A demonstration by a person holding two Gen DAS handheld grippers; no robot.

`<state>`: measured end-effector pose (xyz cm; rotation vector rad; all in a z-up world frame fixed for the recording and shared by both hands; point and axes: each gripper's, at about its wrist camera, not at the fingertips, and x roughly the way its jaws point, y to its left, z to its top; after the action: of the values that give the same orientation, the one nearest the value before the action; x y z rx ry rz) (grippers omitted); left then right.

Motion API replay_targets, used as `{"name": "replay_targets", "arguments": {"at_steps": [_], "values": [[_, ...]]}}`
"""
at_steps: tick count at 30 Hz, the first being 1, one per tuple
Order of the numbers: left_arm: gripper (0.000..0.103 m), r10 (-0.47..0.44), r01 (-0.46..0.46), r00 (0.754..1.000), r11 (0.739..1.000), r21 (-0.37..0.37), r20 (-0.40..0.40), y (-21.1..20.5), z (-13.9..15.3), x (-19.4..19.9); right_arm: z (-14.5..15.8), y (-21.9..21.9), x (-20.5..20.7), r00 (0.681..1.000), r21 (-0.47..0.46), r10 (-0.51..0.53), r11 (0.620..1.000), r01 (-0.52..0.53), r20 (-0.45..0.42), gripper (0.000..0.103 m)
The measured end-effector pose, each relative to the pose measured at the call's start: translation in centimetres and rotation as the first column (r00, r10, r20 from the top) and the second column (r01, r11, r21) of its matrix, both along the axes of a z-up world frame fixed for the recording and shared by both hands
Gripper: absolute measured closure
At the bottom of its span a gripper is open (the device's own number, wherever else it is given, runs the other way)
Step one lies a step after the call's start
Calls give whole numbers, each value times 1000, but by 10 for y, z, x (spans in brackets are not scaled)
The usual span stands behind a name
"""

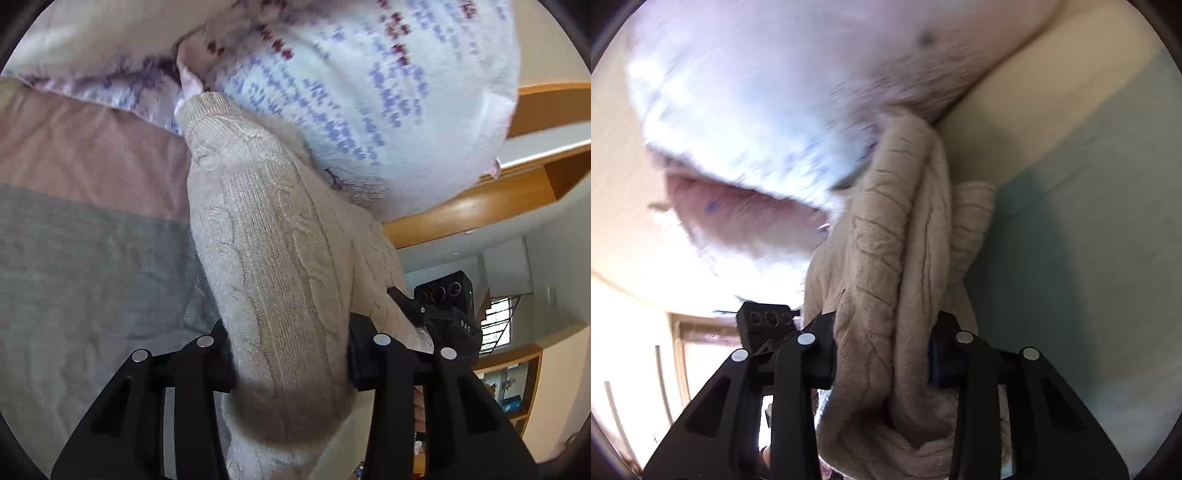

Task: Fold small clothes
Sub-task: 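Open both grippers and release the folded sweater near the pillows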

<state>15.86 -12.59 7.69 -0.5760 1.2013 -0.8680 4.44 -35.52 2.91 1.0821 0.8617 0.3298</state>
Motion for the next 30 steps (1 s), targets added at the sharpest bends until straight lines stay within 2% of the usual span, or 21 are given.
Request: {"name": "replay_targets", "arguments": {"at_steps": [2, 3, 4, 5, 6, 7, 8, 9, 11, 12, 13, 15, 16, 17, 18, 20, 22, 24, 26, 28, 30], "values": [[58, 2, -2, 998, 1000, -2, 59, 31, 20, -12, 9, 23, 1, 998, -10, 58, 998, -57, 35, 70], [54, 5, -8, 996, 999, 35, 87, 43, 25, -16, 10, 32, 3, 996, -30, 82, 996, -81, 39, 70], [42, 8, -19, 994, 995, 103, 111, 47, 26, -17, 7, 44, 9, 994, -82, 108, 991, -106, 23, 68], [32, 9, -39, 990, 976, 216, 140, 50, 21, -12, 1, 53, 17, 991, -174, 128, 976, -132, -37, 63], [31, 13, -71, 986, 936, 346, 165, 51, 15, -4, -8, 59, 26, 985, -264, 115, 953, -145, -127, 63], [31, 14, -91, 985, 891, 445, 174, 52, 11, -4, -15, 59, 30, 977, -327, 79, 934, -142, -200, 56], [29, 23, -102, 984, 882, 459, 175, 56, 11, -5, -15, 53, 27, 980, -309, 38, 946, -99, -198, 47], [29, 59, -131, 982, 896, 424, 179, 64, 18, -9, -8, 45, 20, 986, -303, -26, 953, -25, -163, 47], [24, 117, -210, 965, 881, 424, 234, 79, 34, -16, 13, 27, 3, 987, -307, -151, 943, 128, -51, 46], [23, 133, -241, 955, 870, 430, 265, 86, 39, -20, 18, 21, 2, 985, -279, -172, 947, 158, -26, 46], [22, 146, -264, 946, 863, 430, 288, 91, 44, -24, 19, 18, 6, 986, -230, -162, 961, 151, -28, 46], [20, 158, -282, 939, 862, 422, 306, 109, 43, -31, 12, 22, 17, 992, -221, -101, 972, 83, -73, 46], [15, 157, -286, 937, 859, 425, 312, 112, 47, -38, 8, 31, 26, 993, -250, -65, 968, 38, -99, 50], [9, 157, -298, 932, 846, 442, 326, 107, 51, -40, 1, 42, 35, 985, -361, -61, 932, -1, -160, 78], [8, 151, -316, 921, 828, 463, 358, 101, 56, -44, -4, 63, 46, 978, -426, -74, 905, -16, -193, 76], [2, 122, -344, 903, 781, 521, 413, 108, 63, -64, -4, 56, 40, 971, -394, -139, 918, 53, -192, 74], [1, 92, -358, 894, 735, 576, 438, 106, 54, -77, 16, 55, 22, 975, -449, -175, 888, 94, -141, 71], [1, 64, -343, 897, 724, 598, 437, 107, 52, -91, 44, 65, -7, 993, -405, -117, 908, 109, 6, 66], [1, 59, -328, 906, 722, 609, 418, 111, 47, -102, 60, 77, -31, 994, -311, -48, 947, 78, 101, 39], [1, 74, -315, 919, 730, 607, 388, 113, 41, -111, 60, 95, -31, 994, -286, 31, 958, 0, 103, 33], [1, 89, -301, 931, 732, 611, 353, 112, 33, -115, 36, 112, -19, 999, -384, 22, 923, -33, -32, 32]]}}
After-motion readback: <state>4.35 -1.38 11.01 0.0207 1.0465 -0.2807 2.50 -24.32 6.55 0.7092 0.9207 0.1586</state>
